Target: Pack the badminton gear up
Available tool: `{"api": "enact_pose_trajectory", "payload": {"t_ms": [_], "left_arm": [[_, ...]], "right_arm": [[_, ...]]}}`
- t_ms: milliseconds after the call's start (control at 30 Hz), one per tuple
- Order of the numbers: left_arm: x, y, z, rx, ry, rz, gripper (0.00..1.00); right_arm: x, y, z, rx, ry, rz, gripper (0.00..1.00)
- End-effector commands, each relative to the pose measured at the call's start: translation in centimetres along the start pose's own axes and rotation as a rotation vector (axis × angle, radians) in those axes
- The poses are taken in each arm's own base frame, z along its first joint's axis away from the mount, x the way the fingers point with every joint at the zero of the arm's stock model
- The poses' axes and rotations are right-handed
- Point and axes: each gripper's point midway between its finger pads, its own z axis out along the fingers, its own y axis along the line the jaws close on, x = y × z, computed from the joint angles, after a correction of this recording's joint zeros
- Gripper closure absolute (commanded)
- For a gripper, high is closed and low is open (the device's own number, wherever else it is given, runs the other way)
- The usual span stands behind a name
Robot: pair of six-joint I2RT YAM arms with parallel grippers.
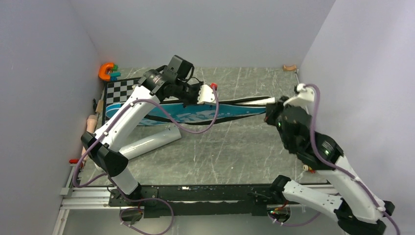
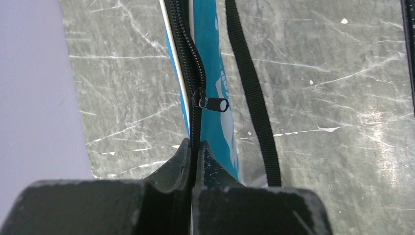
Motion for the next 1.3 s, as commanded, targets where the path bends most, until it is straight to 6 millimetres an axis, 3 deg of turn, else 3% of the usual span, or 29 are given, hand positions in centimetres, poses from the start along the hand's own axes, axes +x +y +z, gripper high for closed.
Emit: {"api": "enact_pose_trajectory", "payload": {"t_ms": [0,100,200,300,467,767,1000,1267], "left_arm": [[-0.9,2.6,-2.0,-0.120,-0.035,0.048,1.00],[0.4,3.3,-2.0,-0.133,-0.013,0.020,1.00],[1.2,3.7,-2.1,-0.146,0.006,0.007,1.00],[1.9,3.7,-2.0,-0.159,0.021,0.009,1.00],[2.7,4.0,-1.5,-0.163,0.044,-0.001,1.00],[3.7,4.3,-0.9,-0.180,0.075,-0.001,1.00],[3.4,4.2,-0.8,-0.169,0.059,-0.024,1.00],[3.2,3.8,-1.0,-0.160,0.056,-0.020,1.00]], "right_arm": [[-3.9,1.9,5.3,-0.049,-0.017,0.079,1.00],[-4.8,0.7,9.5,-0.147,0.071,0.203,1.00],[-5.6,-0.8,10.8,-0.223,0.040,0.303,1.00],[-5.2,-2.4,10.5,-0.270,0.046,0.402,1.00],[-2.9,-4.4,10.2,-0.362,0.064,0.528,1.00],[0.8,-3.3,9.3,-0.469,0.153,0.605,1.00],[1.2,-2.6,9.0,-0.472,0.177,0.563,1.00],[1.1,-3.6,9.4,-0.394,0.165,0.535,1.00]]}}
